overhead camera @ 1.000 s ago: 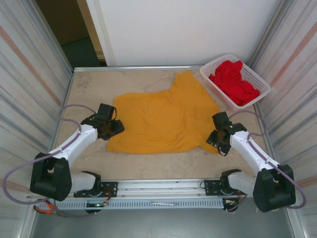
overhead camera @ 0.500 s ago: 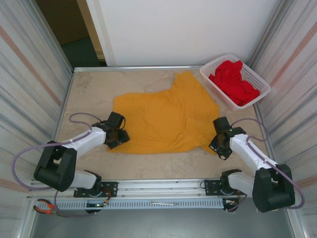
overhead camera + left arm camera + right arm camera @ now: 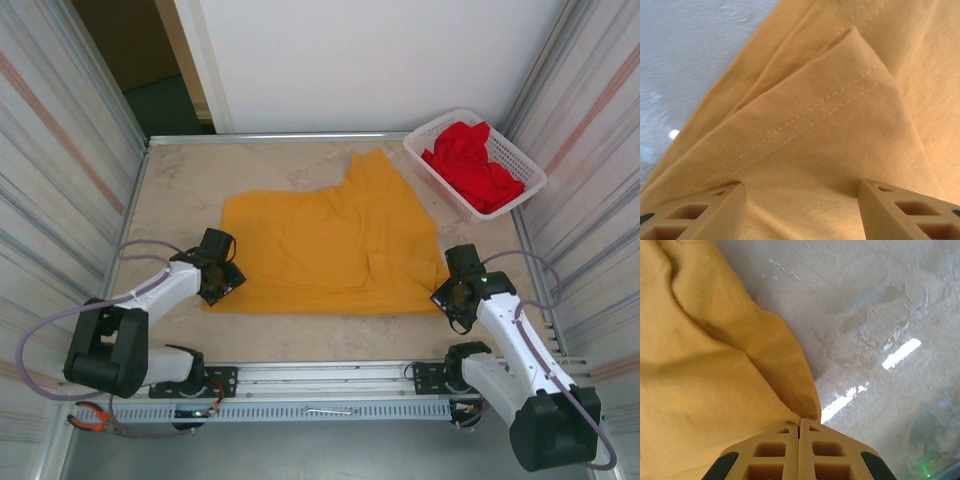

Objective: Fold the inside-out t-shirt

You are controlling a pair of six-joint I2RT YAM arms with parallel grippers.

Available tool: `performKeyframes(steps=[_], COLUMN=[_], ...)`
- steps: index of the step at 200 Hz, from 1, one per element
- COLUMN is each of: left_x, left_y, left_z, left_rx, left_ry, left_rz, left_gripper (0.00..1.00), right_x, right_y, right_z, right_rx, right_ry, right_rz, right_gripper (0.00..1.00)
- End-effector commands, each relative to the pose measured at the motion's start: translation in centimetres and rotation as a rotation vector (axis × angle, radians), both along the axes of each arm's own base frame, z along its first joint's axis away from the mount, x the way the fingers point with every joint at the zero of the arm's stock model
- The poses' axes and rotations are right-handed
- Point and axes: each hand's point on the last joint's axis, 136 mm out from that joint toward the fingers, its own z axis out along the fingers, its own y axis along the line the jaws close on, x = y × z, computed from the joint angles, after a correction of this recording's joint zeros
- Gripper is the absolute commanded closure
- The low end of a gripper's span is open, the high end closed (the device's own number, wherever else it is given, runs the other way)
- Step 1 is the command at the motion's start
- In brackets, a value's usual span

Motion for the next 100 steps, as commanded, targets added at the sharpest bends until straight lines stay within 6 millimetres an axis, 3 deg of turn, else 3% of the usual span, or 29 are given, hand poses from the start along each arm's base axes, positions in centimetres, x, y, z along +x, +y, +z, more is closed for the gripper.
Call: performKeyframes(steps=[1,10,19,34,60,74,100], left_x=[-2.8,-2.6,-2.1,-1.1,1.8,4.1,9.4], left_y=[1.8,1.6,1.4,1.1,1.2,1.3,1.9], left_z=[0.2,1.1,2.6,5.5,10.5,12.5,13.7], left_rx=[0.058,0.054,0.052,0.063,0.086,0.097,0.067], left_ry=[0.065,0.038,-0.005,-0.088,-0.246,-0.306,-0.323], left_rz=[0.042,0.028,0.006,-0.036,-0.087,-0.116,-0.149], left_gripper=[0.38,0.38,0.37,0.33,0.23,0.21,0.19], right_x=[-1.9,-1.9,-1.5,0.1,5.4,9.1,16.8], right_y=[-0.7,-0.7,-0.6,-0.3,1.9,3.4,6.7], right_z=[-0.5,0.1,1.1,3.9,9.2,12.0,13.9], right_rx=[-0.013,-0.015,-0.015,-0.011,0.033,0.035,0.029], right_ry=[0.061,0.051,0.013,-0.093,-0.27,-0.328,-0.316], right_rz=[-0.076,-0.086,-0.079,-0.054,0.091,0.199,0.378], right_gripper=[0.78,0.57,0.48,0.43,0.39,0.39,0.37])
